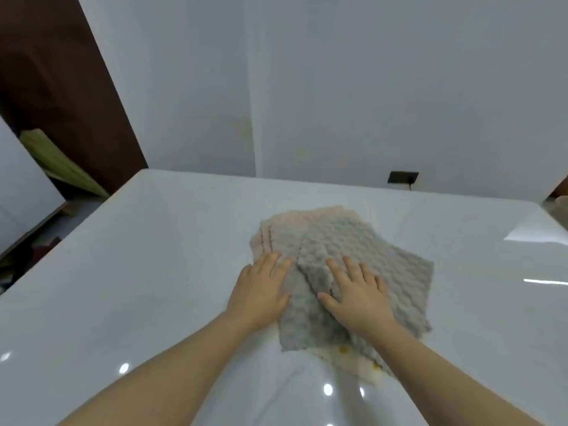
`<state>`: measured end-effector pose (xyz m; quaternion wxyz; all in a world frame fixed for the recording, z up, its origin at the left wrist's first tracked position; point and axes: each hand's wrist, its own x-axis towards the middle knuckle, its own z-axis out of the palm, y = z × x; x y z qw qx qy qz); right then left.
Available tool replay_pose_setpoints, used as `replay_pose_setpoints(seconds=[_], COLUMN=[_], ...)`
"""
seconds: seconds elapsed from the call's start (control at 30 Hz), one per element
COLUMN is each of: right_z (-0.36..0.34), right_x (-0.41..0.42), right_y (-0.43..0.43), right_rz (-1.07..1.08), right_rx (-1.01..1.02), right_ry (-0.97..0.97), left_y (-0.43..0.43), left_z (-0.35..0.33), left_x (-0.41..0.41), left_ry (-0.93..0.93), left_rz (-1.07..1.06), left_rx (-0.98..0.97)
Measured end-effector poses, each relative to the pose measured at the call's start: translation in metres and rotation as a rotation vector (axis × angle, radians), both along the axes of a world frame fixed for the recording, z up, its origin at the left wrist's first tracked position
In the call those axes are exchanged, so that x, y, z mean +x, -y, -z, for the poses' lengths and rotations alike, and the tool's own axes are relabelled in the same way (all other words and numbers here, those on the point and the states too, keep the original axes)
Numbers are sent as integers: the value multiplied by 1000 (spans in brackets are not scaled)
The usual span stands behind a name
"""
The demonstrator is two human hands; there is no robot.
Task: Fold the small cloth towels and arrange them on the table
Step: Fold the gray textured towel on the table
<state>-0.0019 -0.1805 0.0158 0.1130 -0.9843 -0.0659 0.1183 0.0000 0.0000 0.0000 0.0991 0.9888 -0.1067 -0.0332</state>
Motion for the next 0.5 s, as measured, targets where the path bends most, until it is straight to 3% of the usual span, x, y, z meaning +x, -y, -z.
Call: replay_pose_setpoints(seconds=[0.2, 0.37, 0.5], right_z=[55, 86, 95], right_x=[-8, -7, -11], right_y=[-17, -28, -27], right_rz=[22, 85, 141], right_rx=[-7, 13, 183], right_ry=[3, 201, 337], left_y=[-4, -12, -18], left_z=[60, 88, 97], left_x=[-12, -15, -25], left_ry=[-99, 24, 122], left_rz=[33, 2, -12], left_rx=[-46, -65, -106])
